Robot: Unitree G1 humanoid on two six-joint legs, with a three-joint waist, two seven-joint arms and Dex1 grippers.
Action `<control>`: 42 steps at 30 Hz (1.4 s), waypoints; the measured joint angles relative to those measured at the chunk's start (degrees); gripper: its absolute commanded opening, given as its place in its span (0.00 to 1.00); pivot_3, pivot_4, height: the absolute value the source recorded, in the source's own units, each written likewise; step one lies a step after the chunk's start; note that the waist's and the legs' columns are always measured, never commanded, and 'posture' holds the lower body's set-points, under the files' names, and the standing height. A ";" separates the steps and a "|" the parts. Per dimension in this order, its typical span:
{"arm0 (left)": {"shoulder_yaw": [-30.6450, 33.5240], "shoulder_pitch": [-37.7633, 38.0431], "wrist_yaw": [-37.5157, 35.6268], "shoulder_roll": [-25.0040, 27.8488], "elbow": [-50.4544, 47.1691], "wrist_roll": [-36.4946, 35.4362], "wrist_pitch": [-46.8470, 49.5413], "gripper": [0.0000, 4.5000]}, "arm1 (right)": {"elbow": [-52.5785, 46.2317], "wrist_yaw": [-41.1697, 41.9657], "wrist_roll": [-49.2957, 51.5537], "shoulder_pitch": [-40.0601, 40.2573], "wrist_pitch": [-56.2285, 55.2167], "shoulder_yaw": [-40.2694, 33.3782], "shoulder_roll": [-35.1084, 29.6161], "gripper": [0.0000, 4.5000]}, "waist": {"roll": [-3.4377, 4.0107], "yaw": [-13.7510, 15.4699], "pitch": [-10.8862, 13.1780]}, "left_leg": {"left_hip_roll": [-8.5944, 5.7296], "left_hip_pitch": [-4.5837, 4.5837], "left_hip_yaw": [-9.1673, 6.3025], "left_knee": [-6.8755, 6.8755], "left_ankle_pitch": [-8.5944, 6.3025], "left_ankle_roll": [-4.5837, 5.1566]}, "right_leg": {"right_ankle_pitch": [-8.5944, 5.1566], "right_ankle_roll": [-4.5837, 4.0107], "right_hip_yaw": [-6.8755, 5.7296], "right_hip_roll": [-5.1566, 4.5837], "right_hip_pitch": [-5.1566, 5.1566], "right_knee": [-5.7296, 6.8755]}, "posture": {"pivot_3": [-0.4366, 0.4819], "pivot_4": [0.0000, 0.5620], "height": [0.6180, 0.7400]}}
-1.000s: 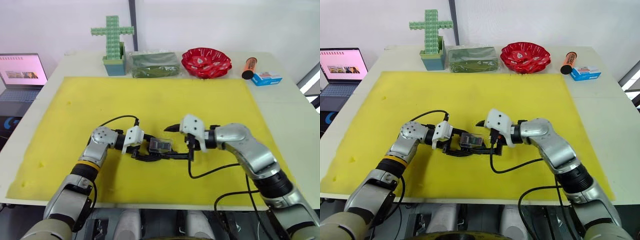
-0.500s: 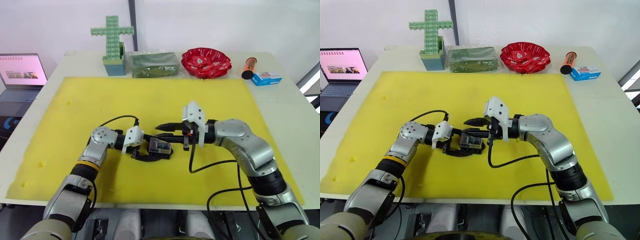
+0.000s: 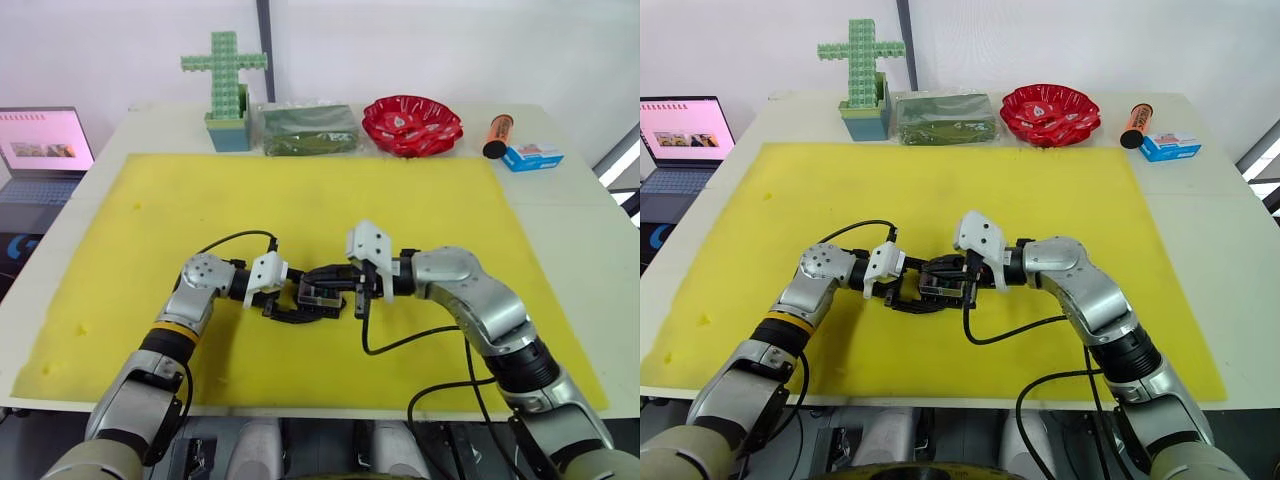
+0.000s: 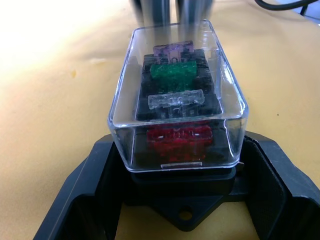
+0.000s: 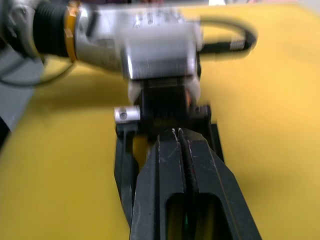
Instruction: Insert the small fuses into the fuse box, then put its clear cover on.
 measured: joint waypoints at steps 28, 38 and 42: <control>0.62 2.21 2.66 0.97 -4.08 0.15 4.10 0.62 | -9.06 1.63 7.59 3.92 2.97 -11.98 -8.25 0.05 | -0.07 0.03 -0.22 | 0.02 0.24 0.01 -0.09 -0.06 0.08 | -0.03 -0.01 0.00 -0.04 0.16 -0.07 | 0.48 0.27 1.00; 2.81 5.42 4.49 6.97 -11.50 -1.84 11.73 1.00 | -9.07 9.98 6.00 10.06 -2.74 -14.35 -19.62 0.77 | -0.16 -0.36 -0.14 | 0.07 0.23 0.03 -0.17 -0.06 0.08 | -0.05 -0.03 0.00 -0.01 0.06 -0.11 | 0.48 0.27 1.00; 7.72 10.54 3.38 15.49 -16.12 -4.09 14.56 1.00 | -7.79 9.95 5.91 10.90 -3.48 -15.62 -20.23 0.99 | -0.14 -0.43 -0.09 | 0.09 0.10 0.05 -0.22 -0.06 0.08 | -0.06 -0.04 0.00 -0.01 -0.09 -0.12 | 0.48 0.27 1.00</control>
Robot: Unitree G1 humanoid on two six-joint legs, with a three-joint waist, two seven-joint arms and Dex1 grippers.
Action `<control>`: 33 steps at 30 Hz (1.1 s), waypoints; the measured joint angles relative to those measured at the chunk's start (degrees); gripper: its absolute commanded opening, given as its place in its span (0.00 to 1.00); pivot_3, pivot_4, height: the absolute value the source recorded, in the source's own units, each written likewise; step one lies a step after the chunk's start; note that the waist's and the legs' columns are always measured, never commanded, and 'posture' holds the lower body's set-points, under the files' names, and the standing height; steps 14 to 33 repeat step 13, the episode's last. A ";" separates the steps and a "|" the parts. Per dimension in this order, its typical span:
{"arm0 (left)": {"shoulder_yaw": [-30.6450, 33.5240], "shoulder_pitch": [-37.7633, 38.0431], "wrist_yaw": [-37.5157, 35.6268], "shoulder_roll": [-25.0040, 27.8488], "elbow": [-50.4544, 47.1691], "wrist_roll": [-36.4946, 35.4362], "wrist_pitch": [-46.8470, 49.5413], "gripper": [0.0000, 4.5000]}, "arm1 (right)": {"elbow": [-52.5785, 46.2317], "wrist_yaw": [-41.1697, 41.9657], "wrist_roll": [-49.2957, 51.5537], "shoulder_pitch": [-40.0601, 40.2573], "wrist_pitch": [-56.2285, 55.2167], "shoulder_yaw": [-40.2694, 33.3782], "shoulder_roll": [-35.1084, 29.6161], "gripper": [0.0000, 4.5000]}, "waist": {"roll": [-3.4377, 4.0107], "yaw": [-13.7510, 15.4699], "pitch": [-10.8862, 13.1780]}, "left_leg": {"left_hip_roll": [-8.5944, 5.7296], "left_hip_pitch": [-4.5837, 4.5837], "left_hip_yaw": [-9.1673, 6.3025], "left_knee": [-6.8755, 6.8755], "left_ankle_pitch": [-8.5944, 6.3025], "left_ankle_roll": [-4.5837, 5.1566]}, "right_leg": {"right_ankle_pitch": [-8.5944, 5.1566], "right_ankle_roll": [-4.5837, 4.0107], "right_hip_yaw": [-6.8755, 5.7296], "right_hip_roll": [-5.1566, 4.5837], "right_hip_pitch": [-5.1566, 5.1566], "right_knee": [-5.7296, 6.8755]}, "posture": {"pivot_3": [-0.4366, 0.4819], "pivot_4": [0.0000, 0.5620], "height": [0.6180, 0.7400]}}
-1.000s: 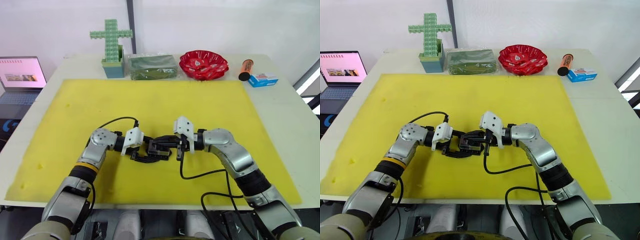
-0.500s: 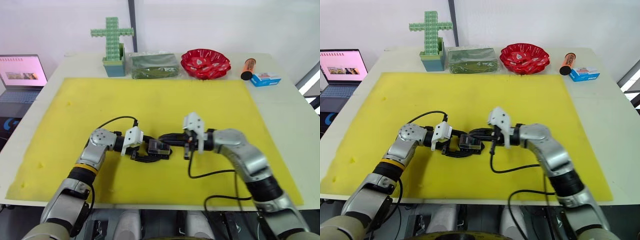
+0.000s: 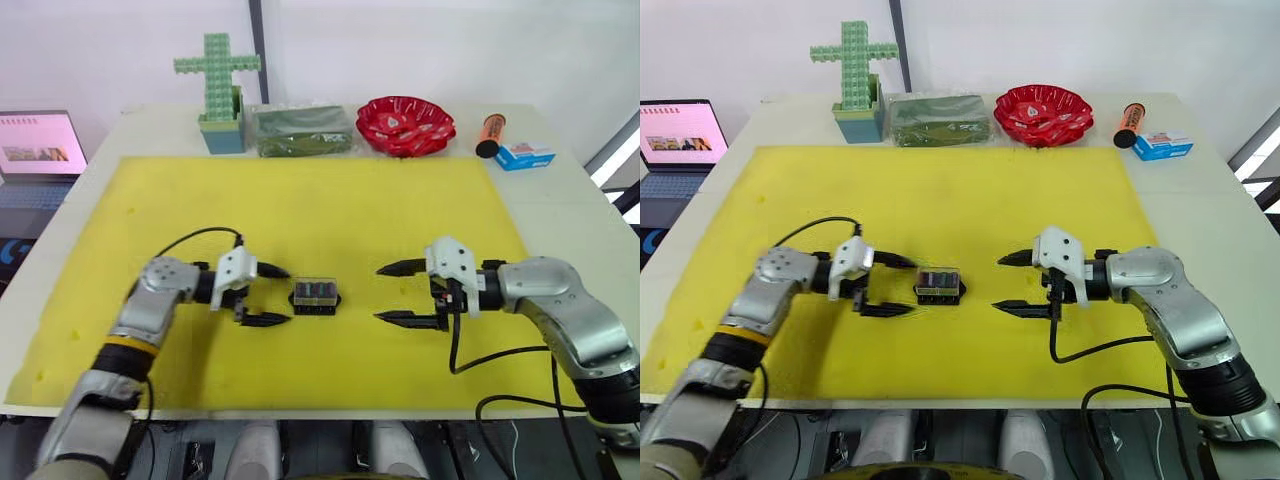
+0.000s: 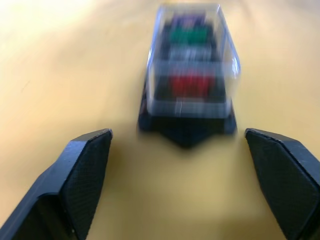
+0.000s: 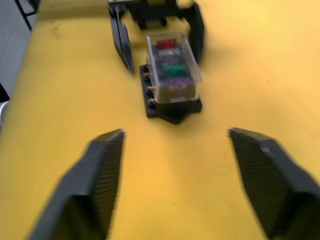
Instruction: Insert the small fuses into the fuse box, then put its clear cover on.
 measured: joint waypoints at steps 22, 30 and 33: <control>19.63 10.21 13.70 13.17 -9.60 -1.45 6.43 1.00 | 5.75 -1.01 -0.76 2.38 0.82 -7.50 -5.41 0.99 | 0.03 0.50 0.09 | -0.11 -0.27 0.14 0.09 -0.01 -0.03 | 0.01 -0.01 0.00 -0.22 -0.26 -0.21 | 0.48 0.27 1.00; 19.63 10.21 13.70 13.17 -9.60 -1.45 6.43 1.00 | 5.75 -1.01 -0.76 2.38 0.82 -7.50 -5.41 0.99 | 0.03 0.50 0.09 | -0.11 -0.27 0.14 0.09 -0.01 -0.03 | 0.01 -0.01 0.00 -0.22 -0.26 -0.21 | 0.48 0.27 1.00; 19.63 10.21 13.70 13.17 -9.60 -1.45 6.43 1.00 | 5.75 -1.01 -0.76 2.38 0.82 -7.50 -5.41 0.99 | 0.03 0.50 0.09 | -0.11 -0.27 0.14 0.09 -0.01 -0.03 | 0.01 -0.01 0.00 -0.22 -0.26 -0.21 | 0.48 0.27 1.00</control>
